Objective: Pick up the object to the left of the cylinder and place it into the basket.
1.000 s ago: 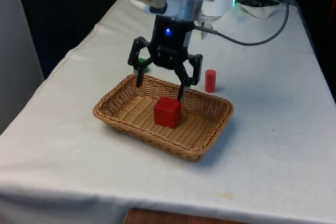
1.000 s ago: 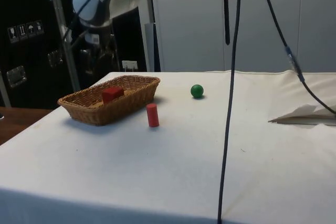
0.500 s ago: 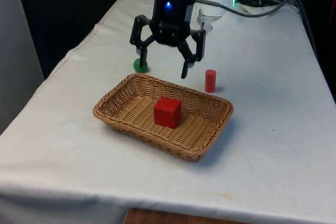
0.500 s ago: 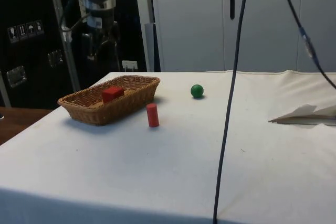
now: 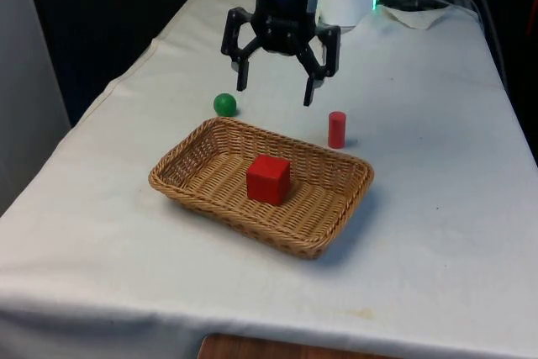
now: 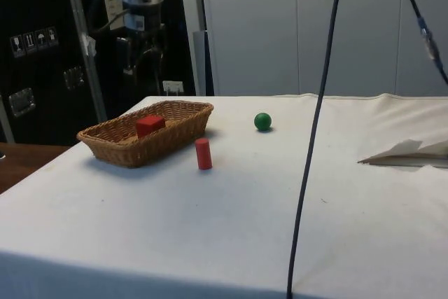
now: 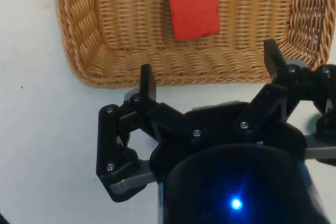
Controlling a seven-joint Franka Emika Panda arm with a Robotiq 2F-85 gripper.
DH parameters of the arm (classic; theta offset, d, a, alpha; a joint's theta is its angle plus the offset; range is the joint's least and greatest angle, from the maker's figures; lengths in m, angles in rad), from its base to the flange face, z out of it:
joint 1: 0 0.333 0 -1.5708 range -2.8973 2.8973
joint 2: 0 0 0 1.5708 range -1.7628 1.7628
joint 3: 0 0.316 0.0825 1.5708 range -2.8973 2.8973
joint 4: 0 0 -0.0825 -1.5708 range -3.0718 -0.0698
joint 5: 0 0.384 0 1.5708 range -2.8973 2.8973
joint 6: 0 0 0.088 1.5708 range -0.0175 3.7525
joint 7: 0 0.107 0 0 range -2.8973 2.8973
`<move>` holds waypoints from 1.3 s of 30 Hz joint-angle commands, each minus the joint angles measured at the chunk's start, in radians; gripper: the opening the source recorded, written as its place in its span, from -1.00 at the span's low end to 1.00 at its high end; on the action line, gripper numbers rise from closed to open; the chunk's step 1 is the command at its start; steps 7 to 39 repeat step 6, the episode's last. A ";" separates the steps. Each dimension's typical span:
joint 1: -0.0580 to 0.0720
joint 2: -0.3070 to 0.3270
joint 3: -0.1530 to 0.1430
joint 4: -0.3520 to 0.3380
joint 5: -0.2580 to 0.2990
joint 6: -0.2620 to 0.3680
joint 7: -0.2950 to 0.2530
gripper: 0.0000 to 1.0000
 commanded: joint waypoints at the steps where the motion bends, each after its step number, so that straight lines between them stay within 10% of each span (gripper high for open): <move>1: 0.022 -0.025 -0.013 -0.041 -0.010 0.026 0.005 1.00; 5: 0.036 -0.049 -0.015 -0.074 -0.014 0.038 0.006 1.00; 6: 0.015 -0.028 0.000 -0.036 -0.003 0.013 0.001 1.00; 39: 0.015 -0.028 0.000 -0.036 -0.003 0.013 0.001 1.00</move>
